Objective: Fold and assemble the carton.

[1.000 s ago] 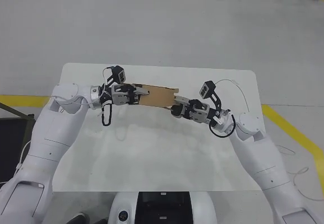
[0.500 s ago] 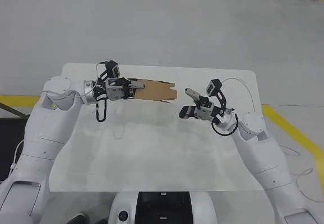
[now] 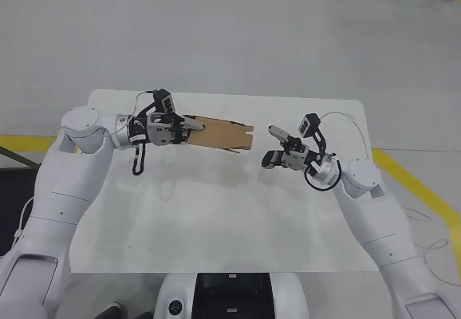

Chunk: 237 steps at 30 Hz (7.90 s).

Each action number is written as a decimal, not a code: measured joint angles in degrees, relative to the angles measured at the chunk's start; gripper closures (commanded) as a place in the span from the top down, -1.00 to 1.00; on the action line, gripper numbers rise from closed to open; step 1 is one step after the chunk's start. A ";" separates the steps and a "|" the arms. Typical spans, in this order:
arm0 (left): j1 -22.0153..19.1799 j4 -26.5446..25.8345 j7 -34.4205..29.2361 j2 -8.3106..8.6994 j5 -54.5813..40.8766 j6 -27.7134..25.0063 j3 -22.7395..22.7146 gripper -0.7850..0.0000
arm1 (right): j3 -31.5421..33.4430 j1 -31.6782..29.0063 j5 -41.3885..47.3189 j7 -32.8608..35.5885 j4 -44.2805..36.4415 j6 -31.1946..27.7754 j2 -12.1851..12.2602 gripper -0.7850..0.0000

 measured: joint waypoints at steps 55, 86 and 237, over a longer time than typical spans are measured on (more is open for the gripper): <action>-3.20 4.44 3.21 -1.13 -0.32 -4.86 4.97 -1.00 | -3.79 0.52 1.34 3.09 -0.35 1.40 -1.21 0.84; 0.22 -0.29 6.22 -0.81 4.34 -5.95 5.72 -1.00 | 2.93 -2.73 8.03 0.86 -7.18 -7.78 -0.49 0.96; -0.14 5.42 10.71 -1.89 -2.01 -5.59 4.04 -1.00 | -4.31 2.66 12.39 7.17 -2.70 -3.79 -4.76 1.00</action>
